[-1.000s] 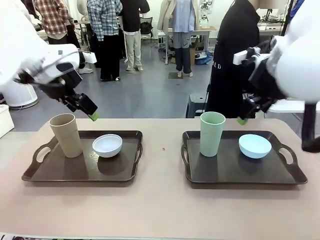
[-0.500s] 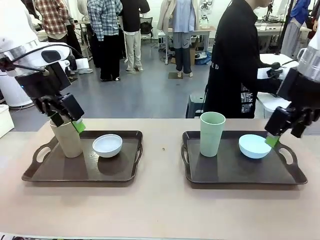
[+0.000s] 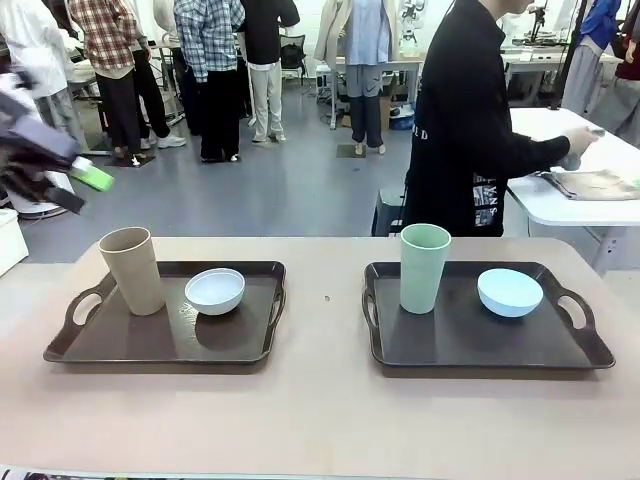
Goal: Set up a tray with a mat and arrange the tableware.
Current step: Pick up the Picnic Bowl and Reusable plastic cup from the Handle tray in front of the human's position and hold them in the air.
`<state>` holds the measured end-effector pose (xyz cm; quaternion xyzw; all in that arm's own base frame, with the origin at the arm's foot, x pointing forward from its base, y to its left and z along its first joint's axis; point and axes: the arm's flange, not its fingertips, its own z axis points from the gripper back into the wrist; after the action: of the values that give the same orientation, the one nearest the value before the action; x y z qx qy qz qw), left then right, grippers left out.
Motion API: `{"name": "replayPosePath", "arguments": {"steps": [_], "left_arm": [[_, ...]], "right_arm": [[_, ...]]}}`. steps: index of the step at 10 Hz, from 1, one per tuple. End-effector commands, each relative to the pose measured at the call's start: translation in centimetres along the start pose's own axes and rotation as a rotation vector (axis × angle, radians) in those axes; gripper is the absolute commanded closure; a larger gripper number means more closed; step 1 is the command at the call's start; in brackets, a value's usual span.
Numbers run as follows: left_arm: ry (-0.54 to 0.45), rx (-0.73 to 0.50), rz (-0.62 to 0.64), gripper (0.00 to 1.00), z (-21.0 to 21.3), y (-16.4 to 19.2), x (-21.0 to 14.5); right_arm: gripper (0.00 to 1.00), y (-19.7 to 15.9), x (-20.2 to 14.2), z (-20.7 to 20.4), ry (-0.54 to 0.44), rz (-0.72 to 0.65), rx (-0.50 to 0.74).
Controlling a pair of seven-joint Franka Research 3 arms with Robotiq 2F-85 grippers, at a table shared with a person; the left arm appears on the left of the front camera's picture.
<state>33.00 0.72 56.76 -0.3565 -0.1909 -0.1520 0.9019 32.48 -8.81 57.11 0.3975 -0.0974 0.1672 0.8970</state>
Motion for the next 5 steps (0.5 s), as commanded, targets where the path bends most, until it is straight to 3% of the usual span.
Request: {"name": "replayPosePath", "arguments": {"steps": [1,2,3,4,5], "left_arm": [[-0.287,-0.238,0.113,0.00,-0.4,5.4,-1.4],[0.000,0.000,0.000,0.00,0.0,0.0,0.0],[0.000,0.000,0.000,0.00,0.0,0.0,0.0],[-0.130,-0.112,0.070,0.00,2.1,4.6,-1.9],[-0.196,-0.325,0.145,0.00,5.1,6.5,-1.7]], "right_arm": [[0.00,-5.4,1.0,0.3,-0.490,-0.428,0.383],[0.00,0.0,0.0,0.0,0.000,0.000,0.000],[0.00,0.0,0.0,0.0,0.000,0.000,0.000],[0.00,-5.4,-1.5,2.6,-0.105,-0.123,0.097],[0.00,-7.9,-2.0,4.4,-0.183,-0.237,0.352]]}}
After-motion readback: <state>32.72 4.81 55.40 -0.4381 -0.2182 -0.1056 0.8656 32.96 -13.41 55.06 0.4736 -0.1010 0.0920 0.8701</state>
